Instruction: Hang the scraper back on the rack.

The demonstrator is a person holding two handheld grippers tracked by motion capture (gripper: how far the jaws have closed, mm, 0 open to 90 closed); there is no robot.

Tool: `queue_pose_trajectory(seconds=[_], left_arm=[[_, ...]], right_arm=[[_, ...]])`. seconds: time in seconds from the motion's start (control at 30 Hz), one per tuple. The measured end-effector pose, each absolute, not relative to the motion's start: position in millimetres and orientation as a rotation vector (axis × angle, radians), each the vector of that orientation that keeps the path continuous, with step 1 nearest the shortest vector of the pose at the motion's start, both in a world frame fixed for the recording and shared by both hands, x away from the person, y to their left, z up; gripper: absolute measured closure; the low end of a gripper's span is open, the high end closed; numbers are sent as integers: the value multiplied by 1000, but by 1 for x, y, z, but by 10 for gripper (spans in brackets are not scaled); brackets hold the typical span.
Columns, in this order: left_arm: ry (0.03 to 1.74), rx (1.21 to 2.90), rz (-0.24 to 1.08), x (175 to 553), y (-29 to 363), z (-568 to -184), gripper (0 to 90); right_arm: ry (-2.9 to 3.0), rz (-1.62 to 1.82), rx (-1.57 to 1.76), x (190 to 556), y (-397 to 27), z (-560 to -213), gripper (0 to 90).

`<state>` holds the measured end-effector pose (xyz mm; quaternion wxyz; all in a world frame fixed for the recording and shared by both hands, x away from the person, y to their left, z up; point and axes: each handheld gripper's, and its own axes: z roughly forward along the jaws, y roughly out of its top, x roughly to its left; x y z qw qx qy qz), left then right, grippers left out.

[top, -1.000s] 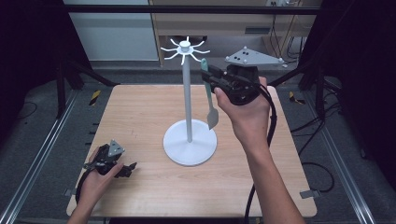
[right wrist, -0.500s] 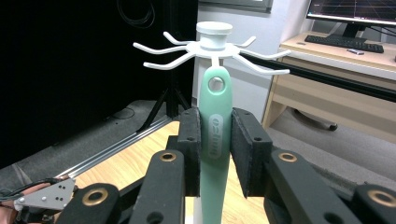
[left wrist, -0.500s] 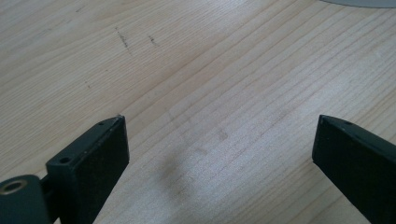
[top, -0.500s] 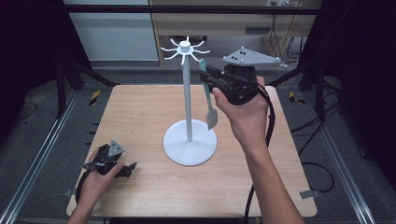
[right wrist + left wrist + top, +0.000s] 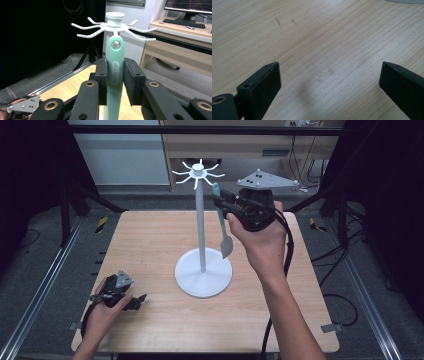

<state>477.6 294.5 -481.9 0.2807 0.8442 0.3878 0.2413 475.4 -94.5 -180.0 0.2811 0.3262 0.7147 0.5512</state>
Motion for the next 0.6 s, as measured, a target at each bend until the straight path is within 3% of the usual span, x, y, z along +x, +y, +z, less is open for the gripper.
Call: queue_pose_trajectory(seconds=[0.6], left_arm=[[1039, 2263, 645, 478, 294, -482, 36]], right_arm=[[1927, 1459, 892, 483, -95, -180, 743]])
